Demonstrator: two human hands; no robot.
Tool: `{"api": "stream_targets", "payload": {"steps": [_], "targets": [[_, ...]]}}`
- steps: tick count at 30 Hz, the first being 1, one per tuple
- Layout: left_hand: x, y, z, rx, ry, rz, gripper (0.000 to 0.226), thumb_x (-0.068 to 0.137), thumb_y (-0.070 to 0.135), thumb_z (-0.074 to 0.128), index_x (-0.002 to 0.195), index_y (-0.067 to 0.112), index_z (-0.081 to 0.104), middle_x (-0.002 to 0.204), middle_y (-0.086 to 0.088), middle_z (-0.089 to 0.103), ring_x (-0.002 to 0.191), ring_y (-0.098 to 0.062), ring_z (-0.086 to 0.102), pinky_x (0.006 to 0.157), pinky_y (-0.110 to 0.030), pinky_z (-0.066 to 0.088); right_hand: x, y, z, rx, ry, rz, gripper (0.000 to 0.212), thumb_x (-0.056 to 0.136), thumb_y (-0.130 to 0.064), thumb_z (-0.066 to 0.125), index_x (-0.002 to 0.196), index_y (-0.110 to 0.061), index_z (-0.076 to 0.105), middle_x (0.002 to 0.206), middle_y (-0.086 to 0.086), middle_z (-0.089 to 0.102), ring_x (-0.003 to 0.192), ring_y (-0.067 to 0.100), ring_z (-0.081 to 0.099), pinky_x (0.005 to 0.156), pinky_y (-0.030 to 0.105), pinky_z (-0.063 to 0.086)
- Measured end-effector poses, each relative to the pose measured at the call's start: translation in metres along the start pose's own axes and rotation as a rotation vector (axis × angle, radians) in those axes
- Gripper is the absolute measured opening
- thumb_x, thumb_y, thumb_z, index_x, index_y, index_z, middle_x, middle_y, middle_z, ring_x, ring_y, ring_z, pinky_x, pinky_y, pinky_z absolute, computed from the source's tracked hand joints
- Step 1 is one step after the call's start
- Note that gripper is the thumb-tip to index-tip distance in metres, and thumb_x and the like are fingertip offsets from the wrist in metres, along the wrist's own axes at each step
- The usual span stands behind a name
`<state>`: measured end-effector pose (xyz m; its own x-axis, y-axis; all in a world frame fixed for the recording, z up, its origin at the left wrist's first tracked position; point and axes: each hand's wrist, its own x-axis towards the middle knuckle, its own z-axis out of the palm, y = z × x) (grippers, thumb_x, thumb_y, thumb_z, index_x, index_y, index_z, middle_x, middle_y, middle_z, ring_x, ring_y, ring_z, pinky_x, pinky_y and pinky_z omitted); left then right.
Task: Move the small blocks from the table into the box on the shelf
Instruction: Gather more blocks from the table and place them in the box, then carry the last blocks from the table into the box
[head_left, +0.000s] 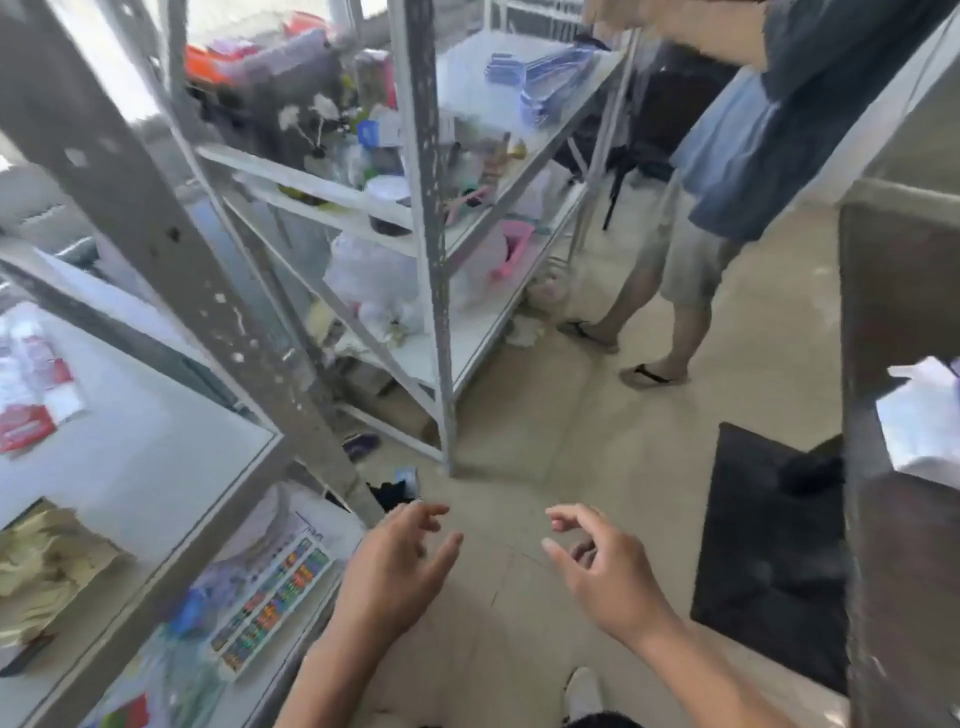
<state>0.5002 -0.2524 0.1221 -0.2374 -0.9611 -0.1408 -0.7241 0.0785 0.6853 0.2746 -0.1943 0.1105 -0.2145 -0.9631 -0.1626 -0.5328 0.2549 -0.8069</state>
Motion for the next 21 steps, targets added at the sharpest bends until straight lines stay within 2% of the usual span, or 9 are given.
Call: {"api": "stream_targets", "payload": {"steps": [4, 7, 9, 13, 18, 21], "targets": [[0.001, 0.056, 0.061, -0.042, -0.085, -0.018, 0.031, 0.085, 0.049, 0.061, 0.114, 0.039, 0.059, 0.096, 0.02, 0.061, 0.077, 0.003, 0.059, 0.072, -0.025, 0.052, -0.017, 0.069, -0.063, -0.022, 0.043, 0.128, 0.022, 0.084, -0.023, 0.07, 0.102, -0.034, 0.063, 0.096, -0.011, 0.063, 0.062, 0.007, 0.056, 0.063, 0.017, 0.048], [-0.014, 0.102, 0.1, -0.095, -0.188, 0.003, 0.029, 0.086, 0.048, 0.061, 0.115, 0.042, 0.056, 0.099, 0.021, 0.06, 0.077, 0.001, 0.059, 0.073, -0.025, 0.054, -0.031, 0.111, -0.112, -0.078, 0.039, 0.206, 0.023, 0.086, -0.027, 0.067, 0.107, -0.032, 0.062, 0.1, -0.013, 0.062, 0.065, 0.009, 0.058, 0.068, 0.022, 0.051], [-0.027, 0.127, 0.116, -0.147, -0.248, 0.022, 0.029, 0.085, 0.05, 0.061, 0.113, 0.044, 0.057, 0.098, 0.021, 0.062, 0.077, 0.0, 0.059, 0.073, -0.025, 0.054, -0.039, 0.127, -0.143, -0.092, 0.068, 0.225, 0.024, 0.086, -0.026, 0.067, 0.11, -0.028, 0.064, 0.099, -0.012, 0.062, 0.065, 0.009, 0.058, 0.066, 0.02, 0.049], [-0.032, 0.152, 0.135, -0.105, -0.354, 0.074, 0.03, 0.084, 0.052, 0.06, 0.113, 0.044, 0.057, 0.098, 0.021, 0.063, 0.079, 0.001, 0.06, 0.074, -0.026, 0.054, -0.042, 0.148, -0.191, -0.051, 0.285, 0.266, 0.023, 0.083, -0.02, 0.071, 0.106, -0.023, 0.068, 0.096, -0.005, 0.066, 0.064, 0.011, 0.059, 0.059, 0.007, 0.044], [-0.002, 0.177, 0.168, 0.072, -0.56, 0.174, 0.028, 0.089, 0.045, 0.059, 0.116, 0.039, 0.055, 0.1, 0.019, 0.061, 0.079, 0.005, 0.059, 0.062, -0.01, 0.042, -0.093, 0.169, -0.212, 0.055, 0.625, 0.413, 0.022, 0.082, -0.018, 0.071, 0.103, -0.024, 0.068, 0.09, -0.007, 0.067, 0.065, 0.009, 0.061, 0.061, 0.006, 0.044], [0.009, 0.204, 0.211, 0.139, -0.633, 0.28, 0.027, 0.089, 0.044, 0.06, 0.115, 0.037, 0.058, 0.099, 0.019, 0.061, 0.075, 0.004, 0.06, 0.064, -0.013, 0.043, -0.138, 0.193, -0.216, 0.047, 0.639, 0.519, 0.023, 0.082, -0.019, 0.071, 0.104, -0.024, 0.068, 0.09, -0.01, 0.067, 0.07, 0.005, 0.06, 0.061, 0.005, 0.042]]}}
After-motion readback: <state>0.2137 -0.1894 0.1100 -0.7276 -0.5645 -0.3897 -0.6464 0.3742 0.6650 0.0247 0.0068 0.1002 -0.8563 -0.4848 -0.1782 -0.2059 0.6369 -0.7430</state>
